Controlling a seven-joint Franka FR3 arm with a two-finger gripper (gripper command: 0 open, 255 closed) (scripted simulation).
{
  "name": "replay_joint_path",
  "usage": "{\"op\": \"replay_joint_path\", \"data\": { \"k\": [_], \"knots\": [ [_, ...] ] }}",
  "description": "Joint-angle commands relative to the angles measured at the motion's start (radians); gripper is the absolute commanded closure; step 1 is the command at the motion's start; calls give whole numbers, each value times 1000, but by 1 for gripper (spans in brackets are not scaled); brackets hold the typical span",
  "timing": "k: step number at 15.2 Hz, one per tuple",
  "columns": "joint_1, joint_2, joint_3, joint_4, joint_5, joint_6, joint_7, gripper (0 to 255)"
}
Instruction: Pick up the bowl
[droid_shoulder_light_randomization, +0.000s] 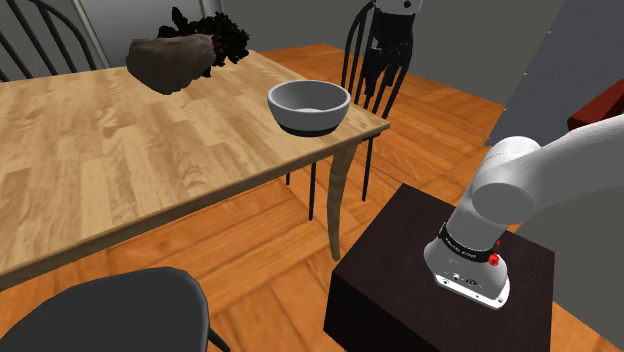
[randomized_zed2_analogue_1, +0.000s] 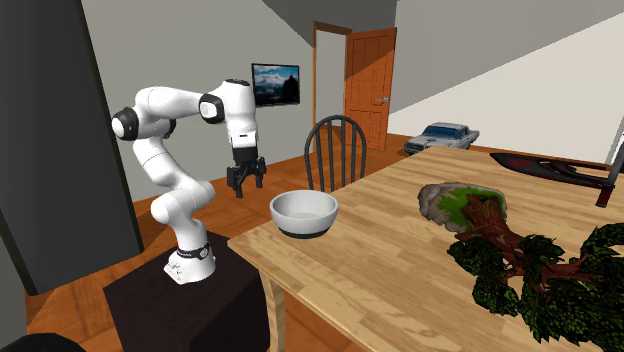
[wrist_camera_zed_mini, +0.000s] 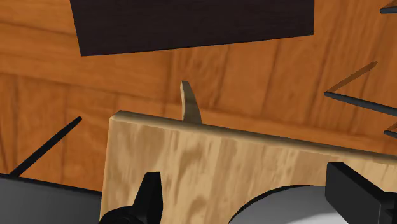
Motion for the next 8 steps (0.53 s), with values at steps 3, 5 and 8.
{"op": "replay_joint_path", "data": {
  "k": [3,5,8],
  "knots": [
    [-5,85,-17,52,12,28,-2,0],
    [-8,168,-34,108,27,51,-5,0],
    [-12,293,-60,201,53,75,-12,0]
  ]
}}
